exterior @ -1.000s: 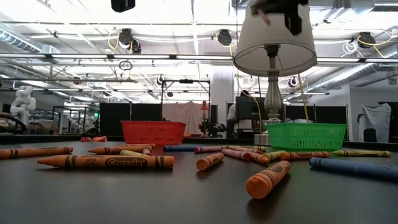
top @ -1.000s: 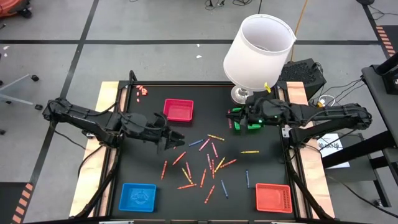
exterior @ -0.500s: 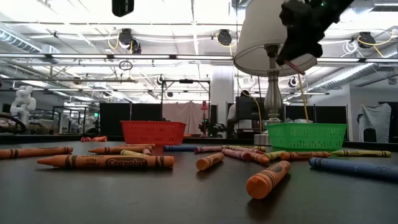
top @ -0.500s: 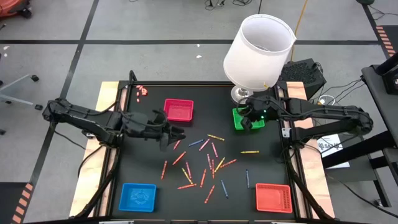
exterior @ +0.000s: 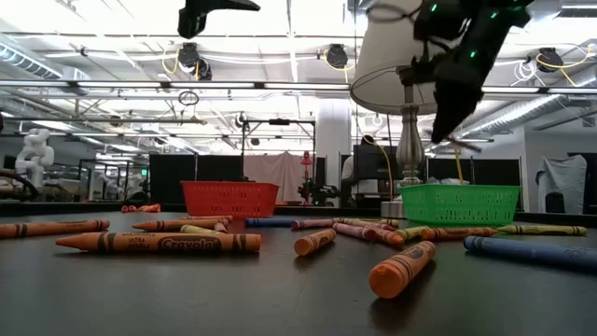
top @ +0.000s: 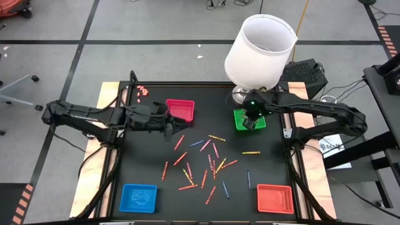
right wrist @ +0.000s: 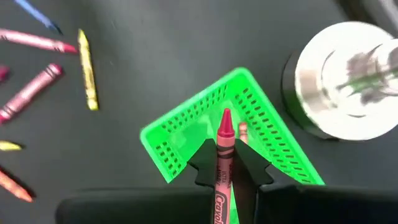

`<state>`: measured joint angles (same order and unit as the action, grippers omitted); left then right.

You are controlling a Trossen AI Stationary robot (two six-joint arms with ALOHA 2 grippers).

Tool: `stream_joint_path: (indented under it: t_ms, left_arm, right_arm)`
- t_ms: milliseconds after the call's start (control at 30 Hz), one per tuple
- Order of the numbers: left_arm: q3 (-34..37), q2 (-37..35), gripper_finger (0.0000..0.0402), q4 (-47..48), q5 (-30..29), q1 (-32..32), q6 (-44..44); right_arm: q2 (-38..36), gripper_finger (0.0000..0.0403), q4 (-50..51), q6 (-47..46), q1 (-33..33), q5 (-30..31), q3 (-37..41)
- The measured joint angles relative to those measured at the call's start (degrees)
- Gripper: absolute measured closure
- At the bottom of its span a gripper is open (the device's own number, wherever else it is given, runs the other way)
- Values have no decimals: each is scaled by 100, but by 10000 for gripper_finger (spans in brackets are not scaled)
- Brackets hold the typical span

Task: Sort crayons
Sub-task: Put the red crayon into the green basket, then put the yellow crayon into the red basket

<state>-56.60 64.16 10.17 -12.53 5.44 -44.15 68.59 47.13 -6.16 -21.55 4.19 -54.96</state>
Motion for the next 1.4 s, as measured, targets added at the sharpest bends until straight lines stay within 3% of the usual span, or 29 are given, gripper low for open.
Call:
stream_joint_path:
  t_ms: [600, 967, 1400]
  left_arm:
    - [-4, 72, 220, 8, 2, -64, -43]
    - [-4, 76, 220, 0, 14, -53, -4]
    - [-4, 76, 220, -1, 246, -32, -10]
  right_arm:
    - [2042, 381, -251, 899, -472, 18, 0]
    - [2191, 377, -166, 730, -462, -24, 0]
    - [1856, 244, 380, -99, -459, -591, 0]
